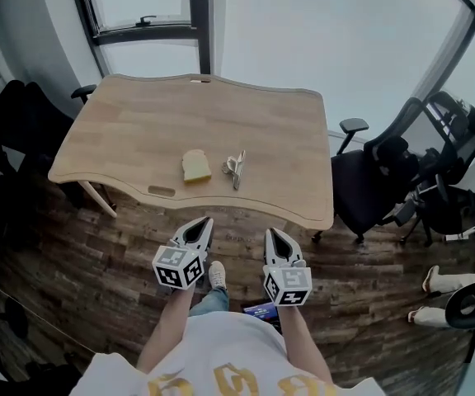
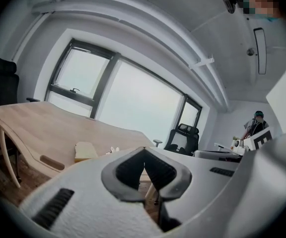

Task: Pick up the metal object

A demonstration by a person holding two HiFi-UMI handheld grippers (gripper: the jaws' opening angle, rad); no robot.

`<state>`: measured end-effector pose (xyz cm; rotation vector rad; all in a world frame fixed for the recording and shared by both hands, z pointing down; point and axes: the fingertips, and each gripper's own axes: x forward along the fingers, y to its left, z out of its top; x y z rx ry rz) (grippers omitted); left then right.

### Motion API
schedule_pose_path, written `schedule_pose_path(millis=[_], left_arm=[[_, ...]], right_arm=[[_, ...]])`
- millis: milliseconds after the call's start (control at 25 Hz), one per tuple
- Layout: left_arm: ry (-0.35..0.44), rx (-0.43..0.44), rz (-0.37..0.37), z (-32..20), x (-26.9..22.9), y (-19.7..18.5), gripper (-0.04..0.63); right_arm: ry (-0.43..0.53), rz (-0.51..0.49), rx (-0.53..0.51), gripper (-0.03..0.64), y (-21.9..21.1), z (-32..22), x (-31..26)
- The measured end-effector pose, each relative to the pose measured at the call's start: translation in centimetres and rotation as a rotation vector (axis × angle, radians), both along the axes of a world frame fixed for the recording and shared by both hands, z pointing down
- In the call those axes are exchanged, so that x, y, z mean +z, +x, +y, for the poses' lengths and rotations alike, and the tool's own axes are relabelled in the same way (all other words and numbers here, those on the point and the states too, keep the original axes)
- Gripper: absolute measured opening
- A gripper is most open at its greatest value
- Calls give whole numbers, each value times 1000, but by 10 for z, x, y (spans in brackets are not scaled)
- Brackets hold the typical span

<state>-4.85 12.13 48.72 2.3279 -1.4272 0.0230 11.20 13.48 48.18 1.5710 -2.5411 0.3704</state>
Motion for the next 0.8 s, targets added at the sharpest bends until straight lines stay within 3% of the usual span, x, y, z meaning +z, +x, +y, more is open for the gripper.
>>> schedule_pose_path(millis=[440, 800], left_arm=[[-57, 60, 34, -154, 18, -33, 20], [-78, 93, 66, -214, 31, -46, 20]], right_arm=[[-69, 21, 69, 11, -29, -140, 16], [-104, 39, 118, 11, -40, -184, 32]])
